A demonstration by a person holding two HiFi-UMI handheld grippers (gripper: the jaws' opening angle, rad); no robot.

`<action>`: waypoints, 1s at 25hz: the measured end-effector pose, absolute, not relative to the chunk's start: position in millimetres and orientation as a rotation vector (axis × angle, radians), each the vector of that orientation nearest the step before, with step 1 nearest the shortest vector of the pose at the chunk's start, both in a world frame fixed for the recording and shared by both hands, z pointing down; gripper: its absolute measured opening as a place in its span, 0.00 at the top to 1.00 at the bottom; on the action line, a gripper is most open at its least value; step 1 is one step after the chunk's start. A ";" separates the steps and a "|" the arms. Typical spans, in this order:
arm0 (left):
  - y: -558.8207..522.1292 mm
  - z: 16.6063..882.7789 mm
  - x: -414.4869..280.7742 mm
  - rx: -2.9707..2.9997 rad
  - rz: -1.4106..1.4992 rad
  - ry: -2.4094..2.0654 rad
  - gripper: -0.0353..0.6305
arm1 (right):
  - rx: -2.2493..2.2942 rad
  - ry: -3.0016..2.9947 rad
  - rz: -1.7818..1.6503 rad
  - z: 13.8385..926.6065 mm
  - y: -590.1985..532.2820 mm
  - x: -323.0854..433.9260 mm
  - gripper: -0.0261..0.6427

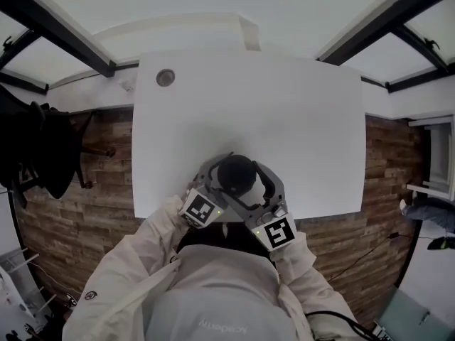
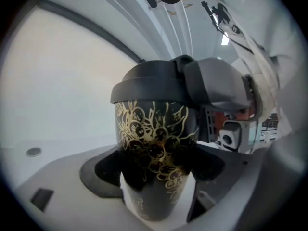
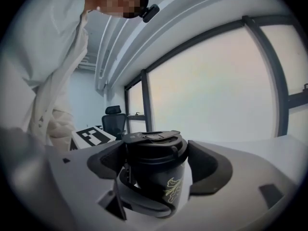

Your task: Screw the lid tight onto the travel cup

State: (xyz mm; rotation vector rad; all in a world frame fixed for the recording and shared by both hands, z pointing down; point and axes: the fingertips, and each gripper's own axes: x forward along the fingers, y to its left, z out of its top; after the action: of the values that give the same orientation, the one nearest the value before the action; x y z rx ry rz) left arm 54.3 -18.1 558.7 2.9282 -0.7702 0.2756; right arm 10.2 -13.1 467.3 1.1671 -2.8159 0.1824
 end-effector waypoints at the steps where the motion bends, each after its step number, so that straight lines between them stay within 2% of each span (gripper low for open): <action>1: -18.8 558.1 55.0 2.914 0.277 -0.825 0.34 | 1.228 -2.786 0.183 467.2 -12.1 12.3 0.39; 6: -20.1 547.6 58.9 2.930 0.304 -0.946 0.34 | 1.471 -2.670 0.221 470.8 -7.1 20.0 0.39; 13: -11.3 558.2 59.9 2.954 0.305 -0.799 0.34 | 1.368 -2.718 0.222 458.1 2.5 25.4 0.39; 20: -7.5 553.6 62.2 3.079 0.354 -0.376 0.34 | 0.832 -2.834 0.281 458.1 9.4 31.4 0.39; 25: -5.9 550.3 63.5 3.070 0.302 -0.111 0.34 | 0.284 -2.797 0.151 480.5 -0.1 23.4 0.38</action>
State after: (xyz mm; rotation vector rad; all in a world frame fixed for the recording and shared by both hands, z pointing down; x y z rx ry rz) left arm 63.5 -5.9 550.3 3.0702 -0.1115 0.3020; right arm 23.4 -0.1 480.5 0.2842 -2.7970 0.1513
